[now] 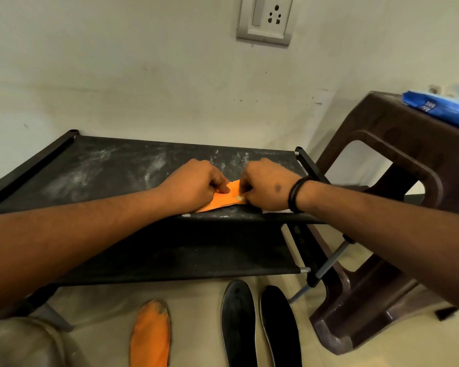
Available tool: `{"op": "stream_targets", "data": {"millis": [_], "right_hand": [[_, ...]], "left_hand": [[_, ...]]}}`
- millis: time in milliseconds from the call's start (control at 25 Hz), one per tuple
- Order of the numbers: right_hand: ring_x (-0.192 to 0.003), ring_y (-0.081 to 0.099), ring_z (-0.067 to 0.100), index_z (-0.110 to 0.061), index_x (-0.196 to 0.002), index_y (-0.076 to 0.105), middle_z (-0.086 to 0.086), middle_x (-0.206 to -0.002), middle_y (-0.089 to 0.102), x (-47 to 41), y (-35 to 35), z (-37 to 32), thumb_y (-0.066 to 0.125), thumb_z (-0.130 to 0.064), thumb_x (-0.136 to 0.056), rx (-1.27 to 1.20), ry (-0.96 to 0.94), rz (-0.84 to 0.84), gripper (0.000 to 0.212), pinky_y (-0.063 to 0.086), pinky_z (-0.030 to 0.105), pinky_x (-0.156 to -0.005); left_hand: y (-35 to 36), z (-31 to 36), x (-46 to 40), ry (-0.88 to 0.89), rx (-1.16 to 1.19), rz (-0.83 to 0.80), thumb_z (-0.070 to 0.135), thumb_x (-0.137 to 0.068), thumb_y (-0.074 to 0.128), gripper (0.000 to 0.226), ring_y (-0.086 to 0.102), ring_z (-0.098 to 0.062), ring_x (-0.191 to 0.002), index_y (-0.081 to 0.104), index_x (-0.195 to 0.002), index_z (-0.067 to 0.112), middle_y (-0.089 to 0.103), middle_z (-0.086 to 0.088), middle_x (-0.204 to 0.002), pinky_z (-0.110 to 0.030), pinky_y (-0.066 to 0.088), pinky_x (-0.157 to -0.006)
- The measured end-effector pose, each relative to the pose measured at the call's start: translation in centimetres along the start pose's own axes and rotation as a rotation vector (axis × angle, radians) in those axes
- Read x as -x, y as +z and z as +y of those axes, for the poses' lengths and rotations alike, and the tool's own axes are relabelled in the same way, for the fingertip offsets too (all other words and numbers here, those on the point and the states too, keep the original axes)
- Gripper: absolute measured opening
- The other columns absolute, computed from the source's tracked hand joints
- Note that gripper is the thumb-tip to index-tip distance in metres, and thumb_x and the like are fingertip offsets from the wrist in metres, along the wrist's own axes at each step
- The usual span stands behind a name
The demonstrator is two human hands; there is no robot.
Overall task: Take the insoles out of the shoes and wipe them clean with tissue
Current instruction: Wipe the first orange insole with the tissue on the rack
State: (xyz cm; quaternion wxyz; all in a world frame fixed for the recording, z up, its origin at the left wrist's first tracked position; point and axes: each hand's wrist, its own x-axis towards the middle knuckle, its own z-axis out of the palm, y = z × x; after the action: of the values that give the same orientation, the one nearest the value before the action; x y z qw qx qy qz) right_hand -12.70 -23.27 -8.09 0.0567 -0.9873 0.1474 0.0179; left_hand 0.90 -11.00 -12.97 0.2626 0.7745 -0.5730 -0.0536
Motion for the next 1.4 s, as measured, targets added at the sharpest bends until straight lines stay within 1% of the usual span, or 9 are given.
{"op": "stream_targets", "data": {"millis": [160,240,360,520,720,960,1200,1320,1400], "right_hand": [[-0.071,0.061,0.016,-0.011,-0.088,0.077,0.003,-0.081,0.071,0.4,0.7,-3.1,0.062,-0.008,-0.084,-0.107,-0.176,0.013,0.016,0.052,0.029,-0.069],[-0.072,0.061,0.014,-0.013,-0.086,0.077,-0.001,-0.079,0.069,0.7,0.5,-3.2,0.064,-0.011,-0.086,-0.129,-0.218,-0.003,0.014,0.051,0.028,-0.068],[-0.078,0.066,0.019,-0.015,-0.087,0.076,0.002,-0.084,0.073,0.7,0.4,-1.5,0.062,-0.019,-0.085,-0.031,-0.161,0.017,0.014,0.056,0.034,-0.073],[-0.068,0.059,0.022,-0.018,-0.061,0.057,-0.003,-0.063,0.058,0.7,-0.6,1.1,0.061,-0.015,-0.085,0.156,-0.009,-0.035,0.024,0.046,0.029,-0.061],[-0.078,0.067,0.022,-0.011,-0.085,0.076,0.006,-0.082,0.073,0.2,0.1,0.5,0.064,-0.011,-0.085,0.012,-0.018,-0.010,0.012,0.056,0.033,-0.073],[-0.078,0.066,0.015,-0.012,-0.090,0.079,0.002,-0.086,0.075,0.3,1.1,-2.6,0.066,-0.013,-0.087,-0.157,-0.230,0.024,0.013,0.053,0.028,-0.073],[-0.076,0.067,0.019,-0.016,-0.078,0.071,-0.002,-0.074,0.069,0.4,-0.3,0.2,0.064,-0.016,-0.086,0.043,-0.061,-0.025,0.011,0.057,0.036,-0.074],[-0.069,0.059,0.025,-0.021,-0.062,0.052,-0.002,-0.062,0.051,0.6,-0.6,-0.4,0.059,-0.012,-0.084,0.171,0.012,-0.012,0.024,0.050,0.032,-0.063],[-0.070,0.058,0.026,-0.018,-0.063,0.050,0.000,-0.062,0.049,0.5,0.0,-1.9,0.058,-0.012,-0.084,0.176,-0.019,0.009,0.023,0.045,0.030,-0.061]], "left_hand": [[-0.3,0.3,0.3,-0.029,0.006,0.042,-0.006,-0.075,0.055,0.041,0.065,-0.008,-0.063,0.065,-0.058,0.030,0.070,0.007,-0.067,-0.034,0.053,-0.064],[-0.4,0.6,0.6,-0.030,0.029,0.054,-0.006,-0.075,0.058,0.045,0.060,-0.002,-0.056,0.058,-0.053,0.034,0.064,0.012,-0.058,-0.029,0.047,-0.059],[-0.3,0.2,0.5,0.016,0.047,0.019,-0.009,-0.080,0.057,0.045,0.070,-0.003,-0.089,0.082,-0.086,0.028,0.078,0.010,-0.095,-0.028,0.056,-0.082],[-0.1,-0.1,0.0,0.007,0.010,-0.009,-0.005,-0.089,0.060,0.036,0.065,-0.011,-0.116,0.080,-0.107,0.019,0.072,0.003,-0.123,-0.023,0.045,-0.104],[0.1,-0.1,-0.1,-0.002,0.010,-0.001,-0.006,-0.088,0.058,0.038,0.066,-0.012,-0.112,0.080,-0.107,0.020,0.073,0.004,-0.120,-0.028,0.049,-0.103],[-0.1,-0.1,0.3,0.006,0.027,0.030,-0.006,-0.074,0.060,0.034,0.069,-0.009,-0.068,0.078,-0.075,0.023,0.077,0.003,-0.079,-0.041,0.058,-0.068],[-0.2,0.1,0.2,0.009,0.015,0.003,-0.006,-0.088,0.059,0.038,0.066,-0.010,-0.111,0.080,-0.106,0.020,0.074,0.005,-0.119,-0.024,0.048,-0.101],[0.0,0.0,0.0,0.013,-0.001,0.006,-0.005,-0.089,0.058,0.037,0.066,-0.011,-0.112,0.080,-0.107,0.019,0.073,0.004,-0.121,-0.028,0.049,-0.104],[0.0,0.1,0.0,0.004,0.011,0.018,-0.007,-0.085,0.057,0.042,0.070,-0.009,-0.098,0.081,-0.101,0.023,0.076,0.006,-0.111,-0.030,0.055,-0.092]]}}
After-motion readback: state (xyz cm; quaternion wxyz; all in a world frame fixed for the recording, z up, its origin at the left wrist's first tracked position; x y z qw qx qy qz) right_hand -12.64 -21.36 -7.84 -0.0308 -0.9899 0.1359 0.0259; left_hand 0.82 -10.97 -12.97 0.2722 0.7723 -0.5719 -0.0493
